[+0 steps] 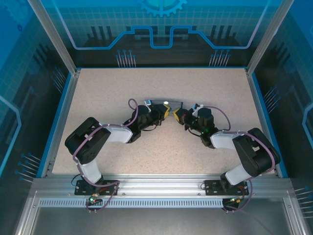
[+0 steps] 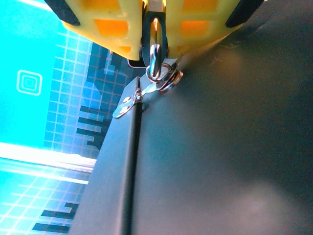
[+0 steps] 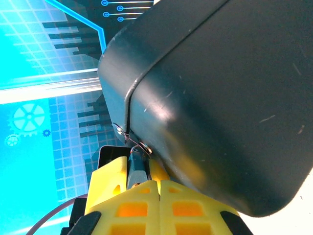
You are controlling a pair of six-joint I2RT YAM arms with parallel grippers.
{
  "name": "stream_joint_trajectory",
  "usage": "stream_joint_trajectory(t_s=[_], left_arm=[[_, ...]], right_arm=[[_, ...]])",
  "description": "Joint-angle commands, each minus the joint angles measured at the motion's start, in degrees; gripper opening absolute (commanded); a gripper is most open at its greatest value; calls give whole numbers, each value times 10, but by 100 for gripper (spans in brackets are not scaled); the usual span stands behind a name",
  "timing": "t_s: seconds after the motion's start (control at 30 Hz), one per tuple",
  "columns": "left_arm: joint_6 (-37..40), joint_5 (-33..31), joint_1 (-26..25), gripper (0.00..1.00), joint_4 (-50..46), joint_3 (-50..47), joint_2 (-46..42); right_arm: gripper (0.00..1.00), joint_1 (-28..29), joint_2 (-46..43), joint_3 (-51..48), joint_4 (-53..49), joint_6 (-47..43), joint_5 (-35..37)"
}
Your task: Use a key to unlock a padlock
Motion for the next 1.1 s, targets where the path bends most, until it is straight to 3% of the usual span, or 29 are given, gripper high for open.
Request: stream_joint_trajectory(t_s=[0.0, 1.07], left_arm=[[-7, -3, -4, 0, 38, 2, 6], [-2, -4, -5, 0, 33, 1, 9]], right_arm=[[0, 8, 3, 18, 24, 4, 1], [0, 9, -51, 3, -35, -17, 4]])
